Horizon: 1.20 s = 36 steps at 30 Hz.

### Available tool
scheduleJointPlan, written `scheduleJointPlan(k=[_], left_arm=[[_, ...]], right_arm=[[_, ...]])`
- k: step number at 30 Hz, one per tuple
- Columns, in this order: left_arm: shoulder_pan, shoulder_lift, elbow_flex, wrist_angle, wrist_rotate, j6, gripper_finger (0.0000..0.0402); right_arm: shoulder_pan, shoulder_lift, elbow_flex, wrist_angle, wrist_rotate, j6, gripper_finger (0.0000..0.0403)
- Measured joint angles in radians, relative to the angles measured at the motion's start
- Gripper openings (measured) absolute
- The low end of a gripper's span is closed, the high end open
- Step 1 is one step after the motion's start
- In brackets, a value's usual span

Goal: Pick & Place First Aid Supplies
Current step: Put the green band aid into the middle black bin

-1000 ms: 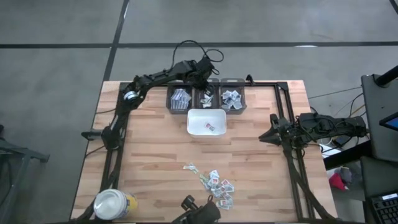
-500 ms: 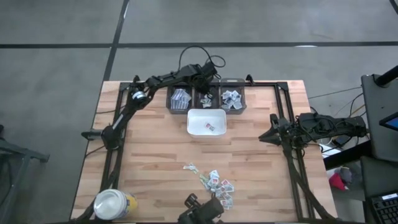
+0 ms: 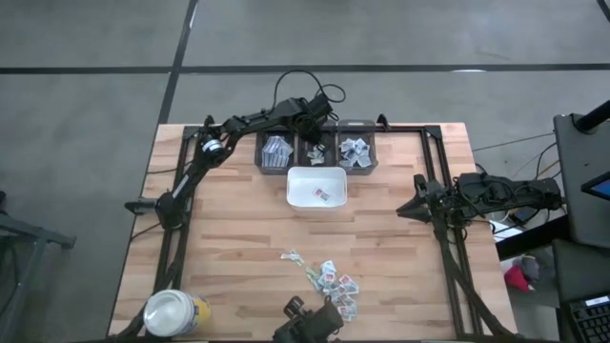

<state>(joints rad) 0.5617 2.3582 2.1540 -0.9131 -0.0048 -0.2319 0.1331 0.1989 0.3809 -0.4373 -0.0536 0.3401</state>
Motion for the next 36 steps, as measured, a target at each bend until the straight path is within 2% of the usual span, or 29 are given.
scheduleJointPlan(k=[6, 10, 17, 22, 30, 36], left_arm=[[0.000, -0.001, 0.003, -0.008, 0.000, -0.012, 0.0151], [0.000, -0.002, 0.045, -0.050, 0.029, -0.033, 0.0180], [-0.021, -0.006, 0.204, -0.223, 0.111, -0.040, 0.0183], [-0.066, -0.110, 0.135, -0.240, 0.175, -0.107, 0.0183], [-0.213, -0.252, 0.101, -0.304, 0.166, -0.197, 0.0183], [-0.373, -0.327, 0.073, -0.319, 0.134, -0.291, 0.0183]], right_arm=[[0.000, 0.000, 0.000, 0.000, 0.000, 0.000, 0.0052], [0.000, 0.000, 0.000, 0.000, 0.000, 0.000, 0.0052], [0.000, 0.000, 0.000, 0.000, 0.000, 0.000, 0.0052], [0.000, 0.000, 0.000, 0.000, 0.000, 0.000, 0.0052], [0.000, 0.002, 0.000, 0.000, 0.000, -0.001, 0.0052], [0.000, 0.002, 0.000, 0.001, 0.003, -0.169, 0.0052]])
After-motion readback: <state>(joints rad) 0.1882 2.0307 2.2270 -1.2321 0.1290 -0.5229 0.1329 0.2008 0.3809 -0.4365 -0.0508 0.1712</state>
